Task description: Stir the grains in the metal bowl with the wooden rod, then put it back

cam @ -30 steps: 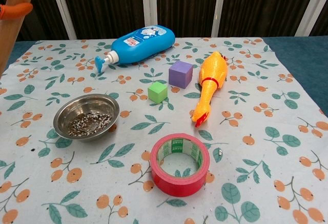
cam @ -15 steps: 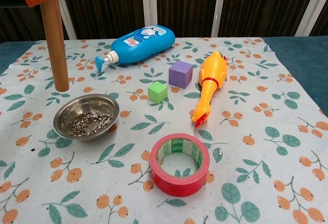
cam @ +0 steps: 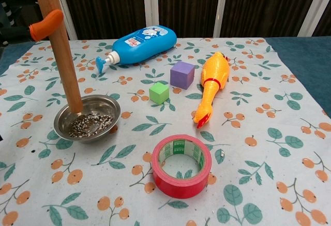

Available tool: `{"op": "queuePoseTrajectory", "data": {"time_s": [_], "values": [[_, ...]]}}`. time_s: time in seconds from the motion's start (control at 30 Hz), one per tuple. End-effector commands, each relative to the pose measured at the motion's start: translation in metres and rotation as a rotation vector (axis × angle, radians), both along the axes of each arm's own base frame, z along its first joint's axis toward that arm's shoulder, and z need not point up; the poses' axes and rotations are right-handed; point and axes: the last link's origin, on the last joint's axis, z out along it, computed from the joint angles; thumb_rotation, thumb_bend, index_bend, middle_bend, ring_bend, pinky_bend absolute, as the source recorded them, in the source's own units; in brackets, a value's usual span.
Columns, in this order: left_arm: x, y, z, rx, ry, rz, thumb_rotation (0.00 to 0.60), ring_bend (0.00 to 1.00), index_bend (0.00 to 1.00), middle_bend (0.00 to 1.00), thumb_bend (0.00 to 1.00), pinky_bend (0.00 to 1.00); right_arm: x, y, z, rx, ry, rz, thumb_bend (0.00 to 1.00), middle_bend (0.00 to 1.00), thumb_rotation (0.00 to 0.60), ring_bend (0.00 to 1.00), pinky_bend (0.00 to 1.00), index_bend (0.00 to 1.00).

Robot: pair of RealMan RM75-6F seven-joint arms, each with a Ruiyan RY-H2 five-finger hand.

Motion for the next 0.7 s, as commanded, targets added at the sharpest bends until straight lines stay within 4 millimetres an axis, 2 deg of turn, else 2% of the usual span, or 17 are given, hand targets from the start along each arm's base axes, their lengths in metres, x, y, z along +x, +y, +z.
{"op": "queuePoseTrajectory", "data": {"time_s": [0.03,0.5,0.7], "values": [[0.000,0.000,-0.009,-0.014,-0.008,-0.018,0.600,0.17,0.63,0.66,0.82,0.02,0.000,0.000,0.000,-0.001,-0.001,-0.001,0.47,0.00,0.600,0.00,0.00,0.00],[0.010,0.019,-0.028,-0.055,0.005,-0.048,0.600,0.17,0.63,0.66,0.82,0.02,-0.001,-0.001,0.000,0.004,-0.002,-0.013,0.47,0.00,0.600,0.00,0.00,0.00],[0.010,0.019,-0.037,-0.072,0.020,-0.069,0.600,0.17,0.63,0.66,0.82,0.02,-0.002,-0.001,0.000,0.006,-0.006,-0.023,0.47,0.00,0.600,0.00,0.00,0.00]]}}
